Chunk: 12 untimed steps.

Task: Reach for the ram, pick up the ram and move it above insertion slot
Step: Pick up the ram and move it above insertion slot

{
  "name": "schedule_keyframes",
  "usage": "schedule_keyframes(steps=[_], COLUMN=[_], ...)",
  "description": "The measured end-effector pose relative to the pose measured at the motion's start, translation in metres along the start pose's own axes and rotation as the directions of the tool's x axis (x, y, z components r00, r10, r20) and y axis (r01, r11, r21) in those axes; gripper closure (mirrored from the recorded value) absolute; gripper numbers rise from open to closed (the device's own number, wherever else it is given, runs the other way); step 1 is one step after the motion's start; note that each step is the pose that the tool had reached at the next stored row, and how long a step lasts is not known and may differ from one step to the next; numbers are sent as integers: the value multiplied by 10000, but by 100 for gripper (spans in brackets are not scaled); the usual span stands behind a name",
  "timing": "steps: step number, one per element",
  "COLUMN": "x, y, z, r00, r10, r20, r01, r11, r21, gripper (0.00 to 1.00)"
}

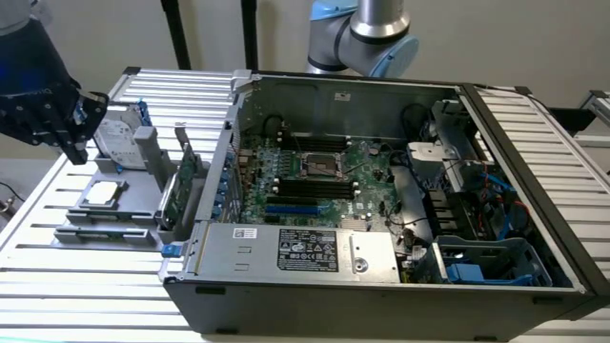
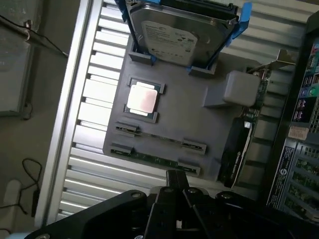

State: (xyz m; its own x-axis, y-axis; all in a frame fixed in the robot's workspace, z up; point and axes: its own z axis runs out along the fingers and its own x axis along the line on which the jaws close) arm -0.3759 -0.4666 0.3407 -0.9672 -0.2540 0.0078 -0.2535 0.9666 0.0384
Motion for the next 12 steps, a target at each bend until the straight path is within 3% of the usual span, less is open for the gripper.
schedule_keyframes(steps=[6, 12], x=[0, 0], y=[-1, -1], z=[11, 23], r00=[9941, 9763], r10=[-1087, -2161], r20=[-42, -85], r01=[1087, 2162], r11=[9941, 9764], r21=[7, 8], gripper=[89, 89])
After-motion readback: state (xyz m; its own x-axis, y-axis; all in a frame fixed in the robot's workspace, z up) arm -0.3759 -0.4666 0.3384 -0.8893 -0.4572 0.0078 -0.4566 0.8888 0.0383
